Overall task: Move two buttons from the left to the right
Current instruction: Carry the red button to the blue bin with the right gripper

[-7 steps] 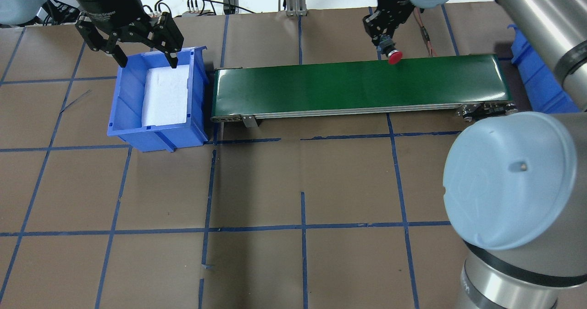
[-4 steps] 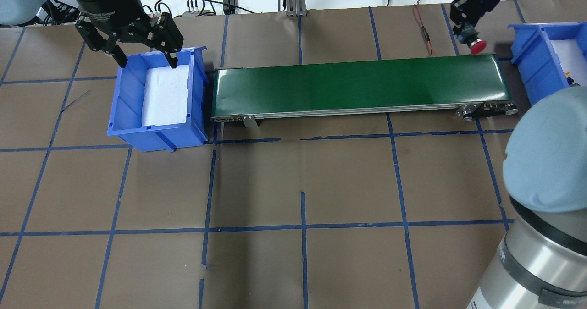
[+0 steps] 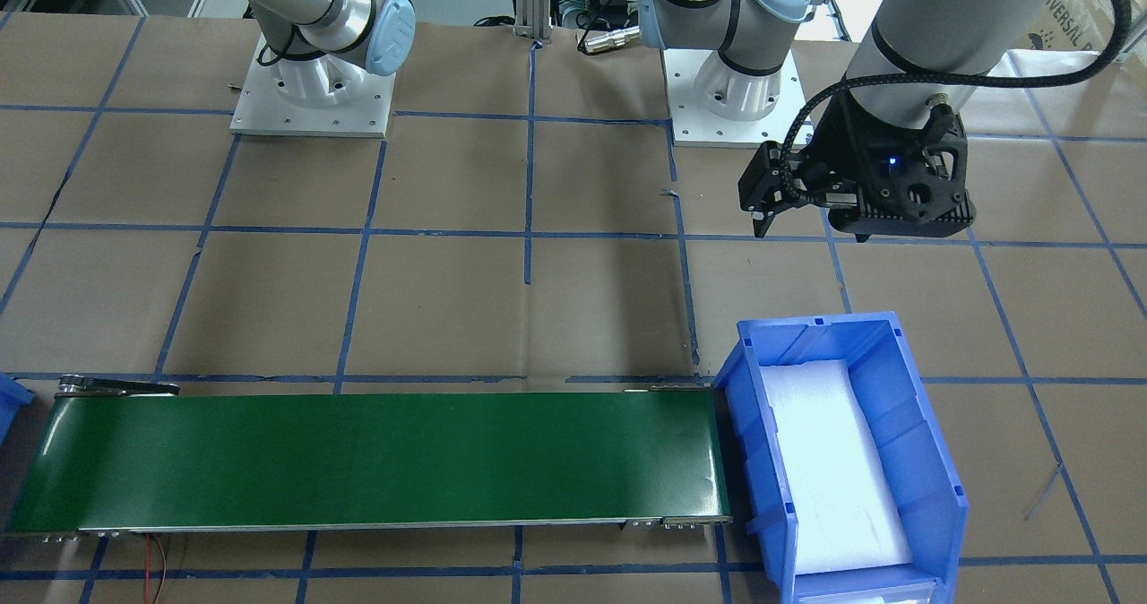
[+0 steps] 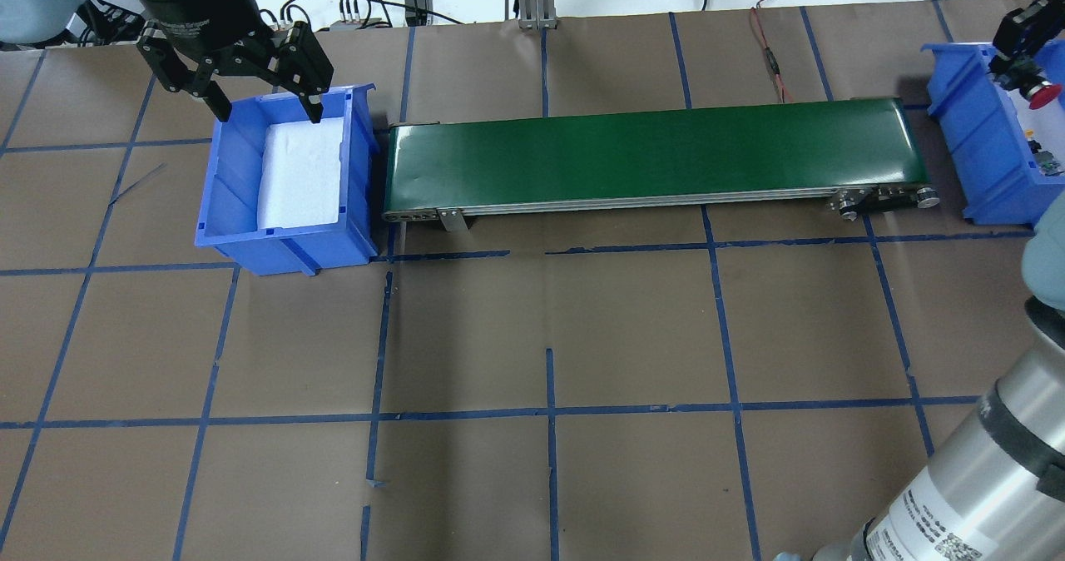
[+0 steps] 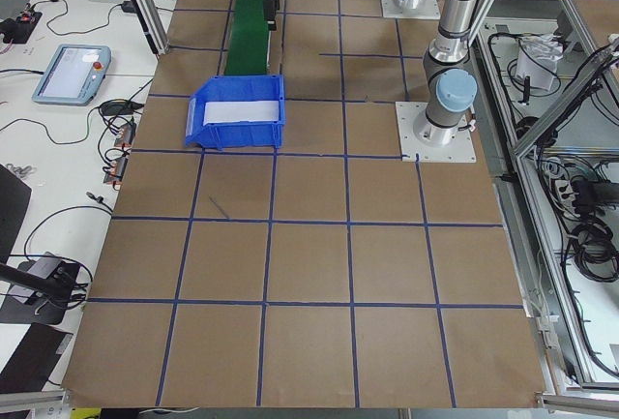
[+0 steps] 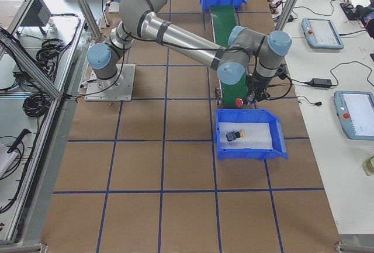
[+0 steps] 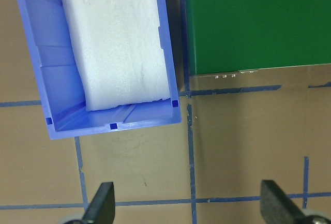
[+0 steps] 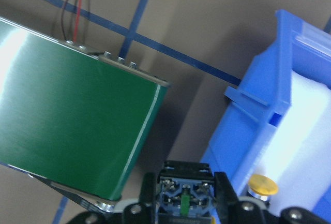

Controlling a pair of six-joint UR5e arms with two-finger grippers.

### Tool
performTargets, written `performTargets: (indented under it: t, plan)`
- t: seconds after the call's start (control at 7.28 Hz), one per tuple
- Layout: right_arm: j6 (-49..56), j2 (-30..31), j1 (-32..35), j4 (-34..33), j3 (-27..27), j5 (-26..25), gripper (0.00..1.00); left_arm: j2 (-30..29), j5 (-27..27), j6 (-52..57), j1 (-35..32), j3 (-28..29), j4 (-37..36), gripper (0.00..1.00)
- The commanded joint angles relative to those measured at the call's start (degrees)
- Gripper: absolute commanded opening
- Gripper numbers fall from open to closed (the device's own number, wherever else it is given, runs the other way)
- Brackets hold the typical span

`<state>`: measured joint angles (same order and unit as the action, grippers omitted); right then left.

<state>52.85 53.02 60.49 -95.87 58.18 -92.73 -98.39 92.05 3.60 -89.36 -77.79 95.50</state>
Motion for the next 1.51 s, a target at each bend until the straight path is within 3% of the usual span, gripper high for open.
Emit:
performTargets:
  t: [0.0, 0.41, 1.37]
  plan:
    - [2.7, -3.8, -3.6, 0.1, -5.7, -0.1, 0.08, 0.0, 0.0, 0.0, 0.1, 0.2, 0.2, 1.00]
    - [2.6, -12.0, -3.6, -1.0, -13.3, 0.7, 0.09, -0.4, -1.3, 0.0, 0.1, 0.3, 0.0, 1.00]
    - [2.3, -18.1, -3.3, -8.2, -13.3, 1.0, 0.11, -1.1, -3.2, -0.1, 0.2, 0.7, -0.1, 1.00]
